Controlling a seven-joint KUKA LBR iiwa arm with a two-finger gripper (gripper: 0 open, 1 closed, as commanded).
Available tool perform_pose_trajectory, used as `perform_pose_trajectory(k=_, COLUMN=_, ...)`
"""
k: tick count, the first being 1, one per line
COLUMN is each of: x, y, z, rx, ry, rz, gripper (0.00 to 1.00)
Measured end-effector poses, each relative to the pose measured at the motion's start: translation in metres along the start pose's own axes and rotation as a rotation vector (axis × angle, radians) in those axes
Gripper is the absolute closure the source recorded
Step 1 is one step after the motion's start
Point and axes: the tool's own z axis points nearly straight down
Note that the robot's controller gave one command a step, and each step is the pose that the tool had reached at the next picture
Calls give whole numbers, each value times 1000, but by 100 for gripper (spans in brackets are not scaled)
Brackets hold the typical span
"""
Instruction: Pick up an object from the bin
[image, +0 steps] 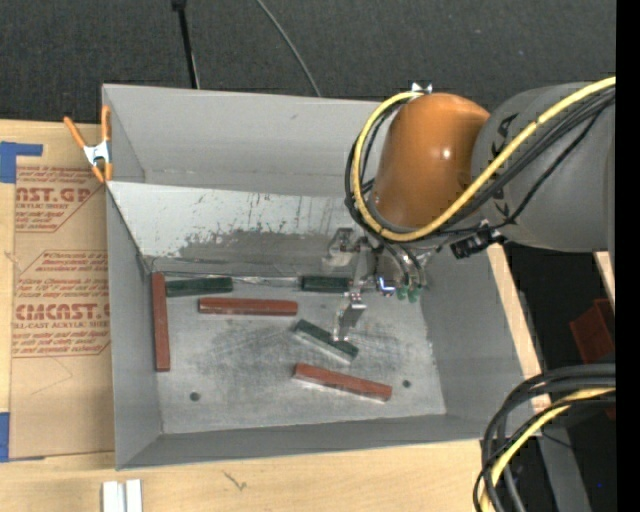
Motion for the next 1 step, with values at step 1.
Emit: perform_pose_trajectory(k=1, x=0, y=0, z=0, rx=0, ry=0, rz=0, gripper=0)
